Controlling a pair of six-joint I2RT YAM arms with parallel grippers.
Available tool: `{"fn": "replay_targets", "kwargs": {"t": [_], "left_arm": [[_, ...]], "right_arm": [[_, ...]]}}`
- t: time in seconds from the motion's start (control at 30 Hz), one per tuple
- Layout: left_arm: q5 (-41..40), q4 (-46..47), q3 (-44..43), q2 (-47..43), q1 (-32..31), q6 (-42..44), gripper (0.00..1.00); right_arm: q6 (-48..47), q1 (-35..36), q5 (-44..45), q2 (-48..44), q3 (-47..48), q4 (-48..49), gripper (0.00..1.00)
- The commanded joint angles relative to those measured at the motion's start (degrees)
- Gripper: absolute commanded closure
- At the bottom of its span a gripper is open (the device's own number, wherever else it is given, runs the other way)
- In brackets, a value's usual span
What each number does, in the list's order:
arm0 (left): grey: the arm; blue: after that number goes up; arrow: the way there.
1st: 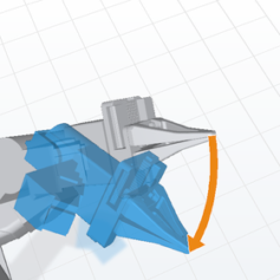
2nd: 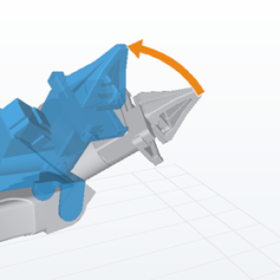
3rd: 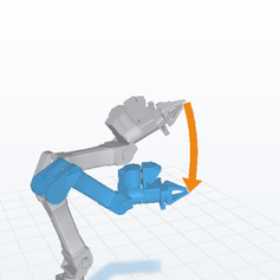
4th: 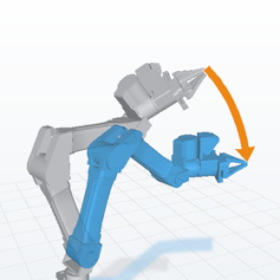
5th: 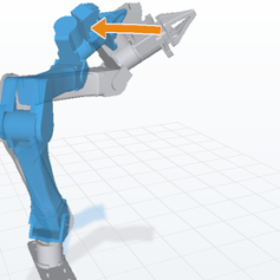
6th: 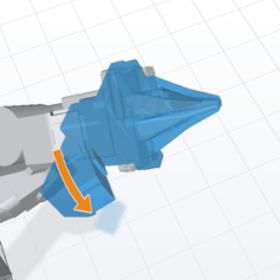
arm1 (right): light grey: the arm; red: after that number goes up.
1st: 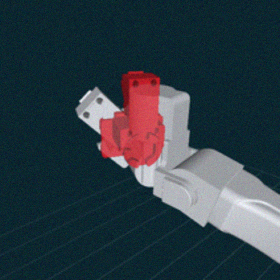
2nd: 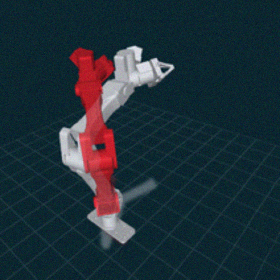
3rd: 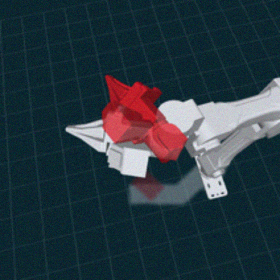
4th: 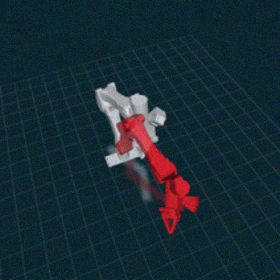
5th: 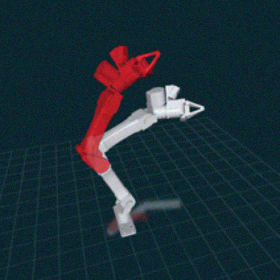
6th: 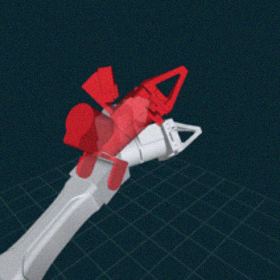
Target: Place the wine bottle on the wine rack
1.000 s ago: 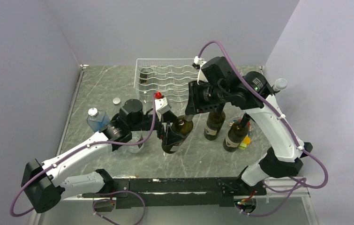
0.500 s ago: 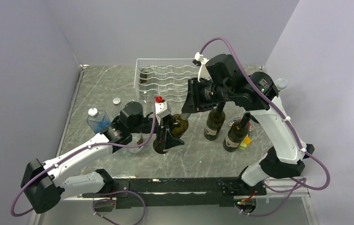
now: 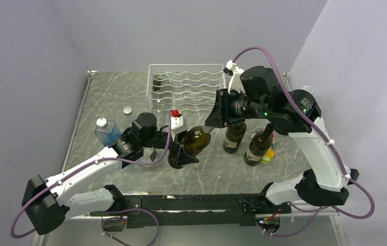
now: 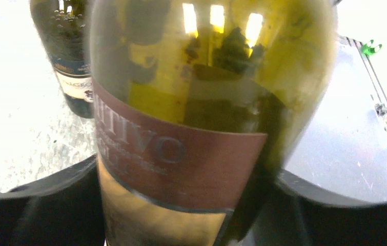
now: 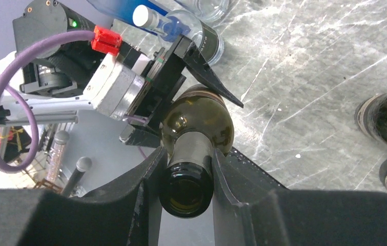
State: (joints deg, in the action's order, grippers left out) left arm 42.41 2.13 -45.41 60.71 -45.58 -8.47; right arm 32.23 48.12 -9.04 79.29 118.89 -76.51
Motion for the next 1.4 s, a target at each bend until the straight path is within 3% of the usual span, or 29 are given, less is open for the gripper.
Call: {"fn": "replay_targets", "kwargs": {"t": [0.0,0.03,0.07,0.1,0.27,0.37,0.43,0.53,0.7,0.9,1.1,1.27,1.37], "left_arm": [[1.16,0.12,-1.61,0.04,-0.21,0.97,0.39],[1.19,-0.06,-2.02,0.21,-0.14,1.07,0.57],[0.83,-0.25,-2.54,0.54,-0.19,1.16,0.82],[-0.39,-0.31,-3.06,0.77,-0.16,0.58,0.97],[-7.12,-0.15,-4.94,0.11,-0.19,3.35,0.99],[-14.35,0.39,-5.92,-1.71,-0.24,10.09,0.99],[-16.10,1.93,-6.14,-2.78,-0.29,17.53,0.99],[-19.37,1.81,-9.22,-1.68,-0.38,27.83,0.99],[-22.53,-3.41,-17.32,4.26,-1.44,41.53,0.99],[-31.75,-2.59,-18.21,6.79,-4.99,57.67,0.99],[-37.73,4.52,-16.60,7.82,-5.80,70.41,0.99],[-41.75,9.38,-16.93,9.09,-6.31,78.03,1.00],[-41.72,10.96,-16.54,9.69,-6.50,81.77,0.99]], "right_arm": [[3.62,-0.12,-1.81,-4.60,-1.70,11.47,1.00],[3.75,-0.13,-1.92,-5.04,-2.53,11.81,1.00],[3.88,-0.13,-1.91,-5.41,-3.23,11.92,1.00],[3.89,-0.14,-2.10,-5.79,-3.97,12.18,1.00],[4.20,-0.10,-0.53,-6.84,-6.03,10.13,1.00],[4.50,-0.09,1.21,-7.98,-6.84,9.22,0.53],[5.00,-0.10,3.12,-9.46,-8.37,9.60,0.28],[5.65,-0.13,7.39,-10.74,-9.60,8.65,0.15],[3.90,-0.09,14.50,-12.82,-7.37,7.58,0.09],[2.49,-0.82,16.54,-14.44,-6.19,6.90,0.06],[1.60,-1.05,15.23,-13.96,-7.18,5.99,0.06],[-0.88,-1.54,10.86,-8.60,-8.01,-0.31,0.24],[-2.89,-1.54,10.11,-7.12,-10.90,-0.63,0.28]]}}
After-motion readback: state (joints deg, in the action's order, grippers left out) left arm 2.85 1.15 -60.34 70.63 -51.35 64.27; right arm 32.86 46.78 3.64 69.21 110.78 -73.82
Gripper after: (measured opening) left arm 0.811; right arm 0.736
